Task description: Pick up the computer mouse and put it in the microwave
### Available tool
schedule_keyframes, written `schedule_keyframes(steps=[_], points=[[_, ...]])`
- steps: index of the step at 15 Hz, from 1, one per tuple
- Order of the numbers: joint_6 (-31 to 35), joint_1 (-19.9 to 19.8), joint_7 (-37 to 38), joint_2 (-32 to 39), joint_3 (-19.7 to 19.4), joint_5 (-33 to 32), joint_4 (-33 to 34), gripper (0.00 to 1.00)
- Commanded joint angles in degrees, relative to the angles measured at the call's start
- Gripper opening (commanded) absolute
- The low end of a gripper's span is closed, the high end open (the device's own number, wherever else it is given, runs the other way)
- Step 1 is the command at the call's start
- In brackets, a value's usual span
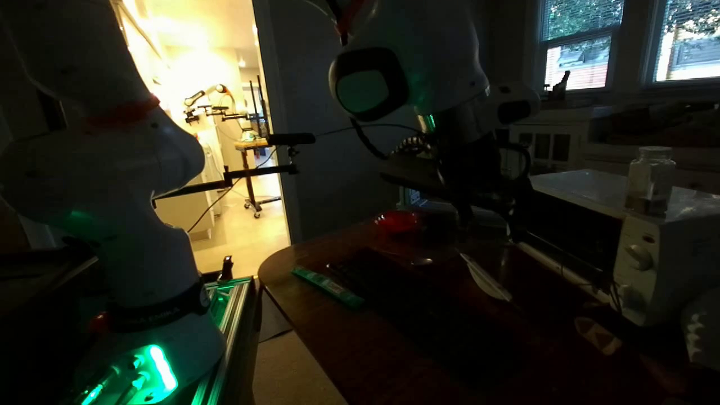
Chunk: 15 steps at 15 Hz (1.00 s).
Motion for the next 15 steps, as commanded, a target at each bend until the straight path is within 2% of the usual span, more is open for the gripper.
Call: schedule_keyframes(steps=[1,3,4,7,10,11,15], points=[[-1.8,2.7,-8.3,-7.3,-0.6,3.5,-3.5,1.0],[-1.9,3.9,-11.8,-9.3,-1.4,4.9,-4.2,1.0],[0.4,9.4,-5.0,-5.7,-6.8,-0.7,-2.1,1.0],[0.2,12.7,-4.2,-6.6,-10.2,-1.9,-2.3,1.0],[0.2,13.2,-4.4,-6.2,-10.8,-1.8,-2.3,1.0],[-0.4,8.5,-6.2,-6.1,-6.0,0.7,-2.0,1.0],[-0.4,8.5,-6.2,-6.0,-6.0,0.7,-2.0,1.0]])
